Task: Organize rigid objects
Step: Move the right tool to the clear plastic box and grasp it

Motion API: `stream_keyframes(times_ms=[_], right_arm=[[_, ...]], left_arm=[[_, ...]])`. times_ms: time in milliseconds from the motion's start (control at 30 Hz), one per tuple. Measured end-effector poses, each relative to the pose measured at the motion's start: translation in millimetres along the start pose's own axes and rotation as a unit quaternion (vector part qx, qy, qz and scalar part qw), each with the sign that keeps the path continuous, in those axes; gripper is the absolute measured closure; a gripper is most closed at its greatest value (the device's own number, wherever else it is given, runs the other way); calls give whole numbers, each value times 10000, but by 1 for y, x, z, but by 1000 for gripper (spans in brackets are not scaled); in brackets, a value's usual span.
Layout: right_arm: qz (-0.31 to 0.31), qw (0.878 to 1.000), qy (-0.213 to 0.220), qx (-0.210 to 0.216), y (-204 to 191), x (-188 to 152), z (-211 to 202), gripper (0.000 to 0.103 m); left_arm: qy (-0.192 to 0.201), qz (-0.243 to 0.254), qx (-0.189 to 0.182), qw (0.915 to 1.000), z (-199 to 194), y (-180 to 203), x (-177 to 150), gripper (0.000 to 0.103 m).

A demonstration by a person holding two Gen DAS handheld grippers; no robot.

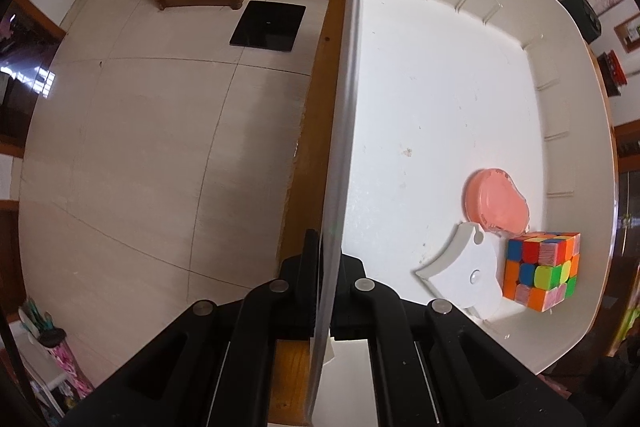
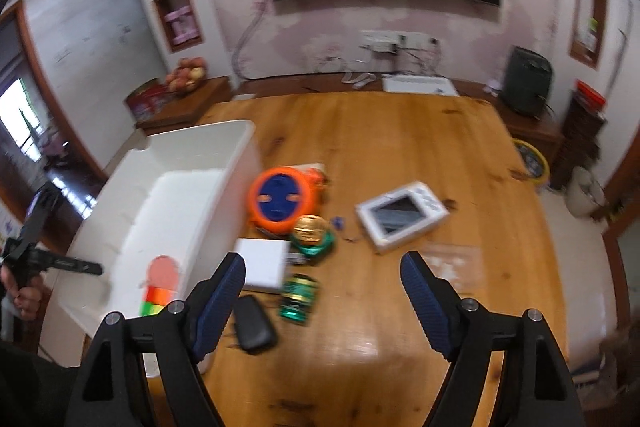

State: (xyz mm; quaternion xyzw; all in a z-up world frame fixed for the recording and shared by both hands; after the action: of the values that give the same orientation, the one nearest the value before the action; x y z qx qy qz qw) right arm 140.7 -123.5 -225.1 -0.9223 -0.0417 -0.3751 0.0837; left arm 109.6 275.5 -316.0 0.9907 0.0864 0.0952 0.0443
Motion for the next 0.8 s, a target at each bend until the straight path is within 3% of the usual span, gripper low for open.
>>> stream_keyframes(times_ms=[400, 800], right_arm=[[268, 9954, -361, -847, 69, -13, 29, 22], [441, 9895, -877, -1062, 104, -32, 70, 22]], left_arm=[[-3, -205, 26, 9998, -3, -5, -1, 100], [-55, -320, 92, 9994, -2, -7, -1, 99]])
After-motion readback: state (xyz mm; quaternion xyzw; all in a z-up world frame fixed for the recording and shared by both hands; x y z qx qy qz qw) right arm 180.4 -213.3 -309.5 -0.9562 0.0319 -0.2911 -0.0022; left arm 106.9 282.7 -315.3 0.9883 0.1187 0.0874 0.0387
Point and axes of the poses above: each gripper's, at about its wrist camera, not at the fingertips, and z roughly the way its jaws point, y to its right, x to its top, the point moved 6 cm from there along z, roughly the way its jaws point, and after that the axes turned 5 degrees about y, right-handed, at the moved point
